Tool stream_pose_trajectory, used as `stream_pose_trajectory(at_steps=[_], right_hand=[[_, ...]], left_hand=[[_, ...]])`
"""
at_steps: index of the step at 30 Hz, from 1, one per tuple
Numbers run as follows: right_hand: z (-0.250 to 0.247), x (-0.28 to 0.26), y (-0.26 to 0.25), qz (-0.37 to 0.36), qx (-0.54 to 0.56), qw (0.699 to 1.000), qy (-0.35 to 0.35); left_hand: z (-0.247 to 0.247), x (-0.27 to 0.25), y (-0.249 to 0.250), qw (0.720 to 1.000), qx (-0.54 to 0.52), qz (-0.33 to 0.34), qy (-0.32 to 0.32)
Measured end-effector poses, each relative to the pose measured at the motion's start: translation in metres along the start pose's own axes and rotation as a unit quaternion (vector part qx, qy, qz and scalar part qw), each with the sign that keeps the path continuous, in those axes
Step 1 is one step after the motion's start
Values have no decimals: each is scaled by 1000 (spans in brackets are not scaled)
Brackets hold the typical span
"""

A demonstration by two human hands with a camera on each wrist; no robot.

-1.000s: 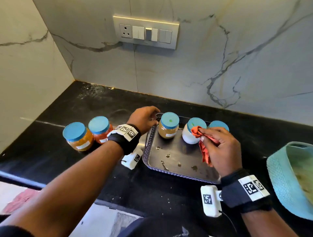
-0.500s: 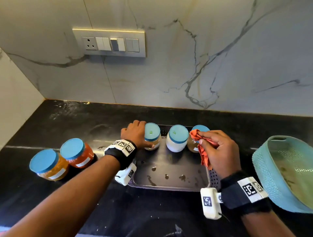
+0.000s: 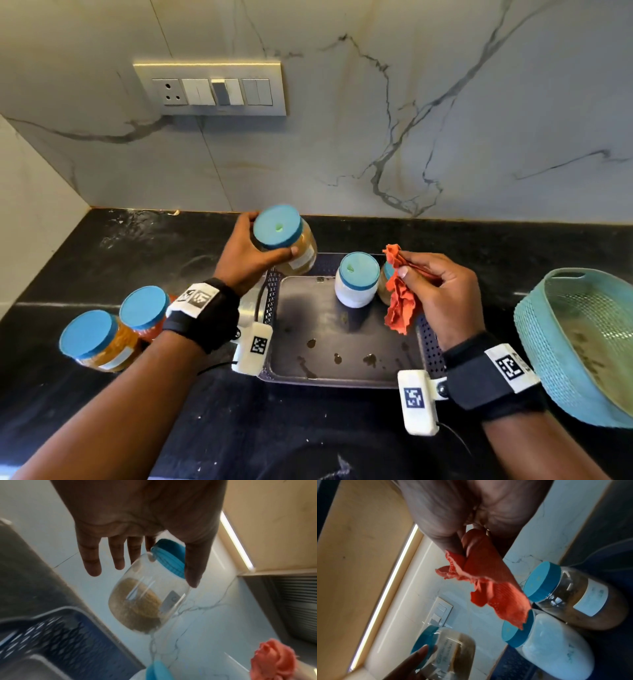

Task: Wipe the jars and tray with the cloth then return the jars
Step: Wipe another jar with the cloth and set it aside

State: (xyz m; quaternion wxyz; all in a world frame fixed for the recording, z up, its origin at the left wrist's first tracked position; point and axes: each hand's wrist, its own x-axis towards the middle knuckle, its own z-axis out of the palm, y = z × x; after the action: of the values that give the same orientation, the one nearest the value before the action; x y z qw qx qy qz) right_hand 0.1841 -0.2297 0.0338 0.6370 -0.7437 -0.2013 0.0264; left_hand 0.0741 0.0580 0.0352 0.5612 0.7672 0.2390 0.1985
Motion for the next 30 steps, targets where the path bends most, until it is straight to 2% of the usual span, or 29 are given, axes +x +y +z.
stream_pose_trajectory(at_steps=[4,6,9,14,17,20,22,24,26,30], right_hand=[[5,0,-20,53,135,989,-32],[8,0,-28,50,138,987,-64],[12,2,-41,40,122,989,-74],[19,4,-68,-41,44,993,-98],[22,3,-86,-121,-11,988,-99],[27,-4,-102,-252,-145,953,-84],[33,-10,-106,-308,-231,920,-76],[39,-15,-104,-334,-282,895,-88],[40,-17,-96,-341,-292,887,-110],[35,-4,-85,-302,-281,904,-114]], left_hand=[[-15,-14,26,995,-83,44,19],[-15,-22,31,994,-88,57,13],[-5,-38,34,994,-77,75,-2],[21,-62,41,991,-83,96,-37],[32,-66,41,990,-59,118,-45],[36,-68,42,989,-14,140,-45],[38,-68,43,987,18,159,-32],[39,-68,45,983,27,178,-22],[37,-68,45,979,45,196,-20],[35,-71,42,960,124,246,-51]])
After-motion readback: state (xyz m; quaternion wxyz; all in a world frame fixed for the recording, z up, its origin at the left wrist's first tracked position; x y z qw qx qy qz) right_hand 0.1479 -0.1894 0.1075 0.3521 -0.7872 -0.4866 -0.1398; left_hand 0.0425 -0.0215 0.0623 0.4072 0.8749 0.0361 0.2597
